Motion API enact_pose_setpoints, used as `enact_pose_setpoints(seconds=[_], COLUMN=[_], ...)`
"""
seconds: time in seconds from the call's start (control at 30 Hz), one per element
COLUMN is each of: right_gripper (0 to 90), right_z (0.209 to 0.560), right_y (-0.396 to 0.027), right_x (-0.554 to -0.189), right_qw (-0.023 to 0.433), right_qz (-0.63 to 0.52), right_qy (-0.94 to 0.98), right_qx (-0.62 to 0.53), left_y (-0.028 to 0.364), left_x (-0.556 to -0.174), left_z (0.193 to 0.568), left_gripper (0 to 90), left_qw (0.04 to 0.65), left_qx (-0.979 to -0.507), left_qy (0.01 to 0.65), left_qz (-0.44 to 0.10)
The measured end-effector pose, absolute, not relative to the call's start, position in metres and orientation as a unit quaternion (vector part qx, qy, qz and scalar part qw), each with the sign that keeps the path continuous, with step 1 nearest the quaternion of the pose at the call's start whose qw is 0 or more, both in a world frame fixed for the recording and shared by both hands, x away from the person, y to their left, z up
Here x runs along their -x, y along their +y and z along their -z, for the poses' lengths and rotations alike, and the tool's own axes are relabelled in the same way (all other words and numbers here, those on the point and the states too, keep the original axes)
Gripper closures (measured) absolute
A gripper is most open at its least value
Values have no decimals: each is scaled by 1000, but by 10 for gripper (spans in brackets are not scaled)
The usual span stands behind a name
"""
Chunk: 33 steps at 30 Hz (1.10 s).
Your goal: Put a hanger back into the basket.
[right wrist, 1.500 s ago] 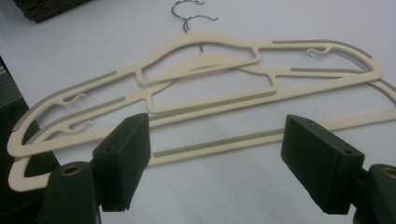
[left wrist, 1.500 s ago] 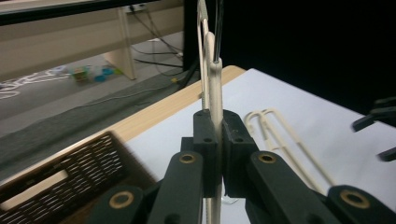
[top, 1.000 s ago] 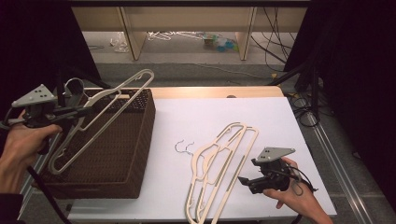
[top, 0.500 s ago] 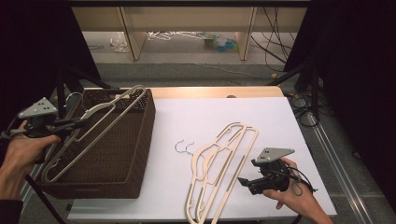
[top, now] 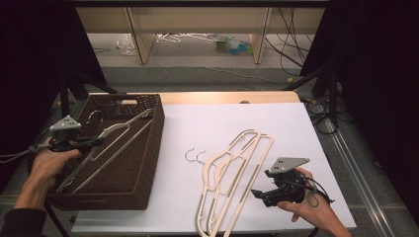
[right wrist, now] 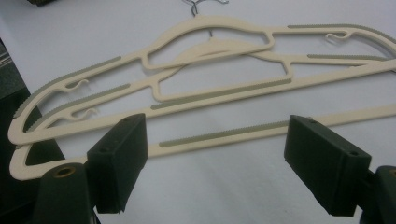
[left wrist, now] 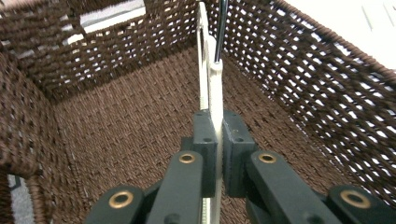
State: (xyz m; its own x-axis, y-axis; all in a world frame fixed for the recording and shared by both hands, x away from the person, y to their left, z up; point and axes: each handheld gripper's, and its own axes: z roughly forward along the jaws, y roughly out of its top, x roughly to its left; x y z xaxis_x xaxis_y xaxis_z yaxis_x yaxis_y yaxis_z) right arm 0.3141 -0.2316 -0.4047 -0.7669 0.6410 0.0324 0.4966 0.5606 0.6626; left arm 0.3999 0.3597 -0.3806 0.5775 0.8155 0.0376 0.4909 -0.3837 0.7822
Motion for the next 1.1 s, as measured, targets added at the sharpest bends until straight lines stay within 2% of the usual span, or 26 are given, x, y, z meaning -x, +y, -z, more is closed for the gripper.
enact_pose_setpoints(seconds=[0.17,0.23,0.27,0.37,0.43,0.47,0.5,0.63,0.7,0.83,0.87,0.9,0.97,1.0,1.1], right_gripper=[222,221,221,221,222,222,222,222,222,224,224,224,224,224,223], right_z=[407,406,406,407,406,407,407,408,408,409,410,410,410,410,410], right_y=[-232,-232,-232,-232,-232,-232,-232,-233,-233,-232,-231,-231,-231,-231,-230], right_x=[-315,-315,-315,-315,-315,-315,-315,-315,-315,-315,-315,-315,-316,-316,-316], right_qw=[116,112,113,117,111,111,111,114,113,111,112,112,110,110,113], right_qz=[-346,-345,-345,-346,-340,-341,-339,-338,-338,-339,-340,-340,-335,-335,-342], right_qy=[871,871,871,872,874,874,876,876,876,875,873,873,877,877,872], right_qx=[-328,-331,-332,-328,-327,-328,-324,-326,-326,-327,-333,-333,-327,-327,-332], left_y=[359,361,366,371,375,374,376,381,384,390,392,392,389,389,386], left_x=[-404,-405,-409,-408,-409,-408,-407,-408,-408,-406,-406,-405,-402,-400,-395], left_z=[389,395,394,395,396,398,398,405,407,409,409,409,407,405,399], left_gripper=[854,848,843,823,813,809,802,764,704,676,629,629,523,523,421], left_qw=[338,358,351,340,333,339,315,300,298,291,293,292,297,300,308], left_qx=[-812,-789,-804,-788,-791,-774,-776,-759,-756,-755,-755,-754,-731,-725,-694], left_qy=[427,454,424,458,456,479,490,521,527,530,531,532,554,558,585], left_qz=[-208,-210,-224,-230,-237,-239,-242,-251,-249,-253,-251,-252,-267,-269,-286])
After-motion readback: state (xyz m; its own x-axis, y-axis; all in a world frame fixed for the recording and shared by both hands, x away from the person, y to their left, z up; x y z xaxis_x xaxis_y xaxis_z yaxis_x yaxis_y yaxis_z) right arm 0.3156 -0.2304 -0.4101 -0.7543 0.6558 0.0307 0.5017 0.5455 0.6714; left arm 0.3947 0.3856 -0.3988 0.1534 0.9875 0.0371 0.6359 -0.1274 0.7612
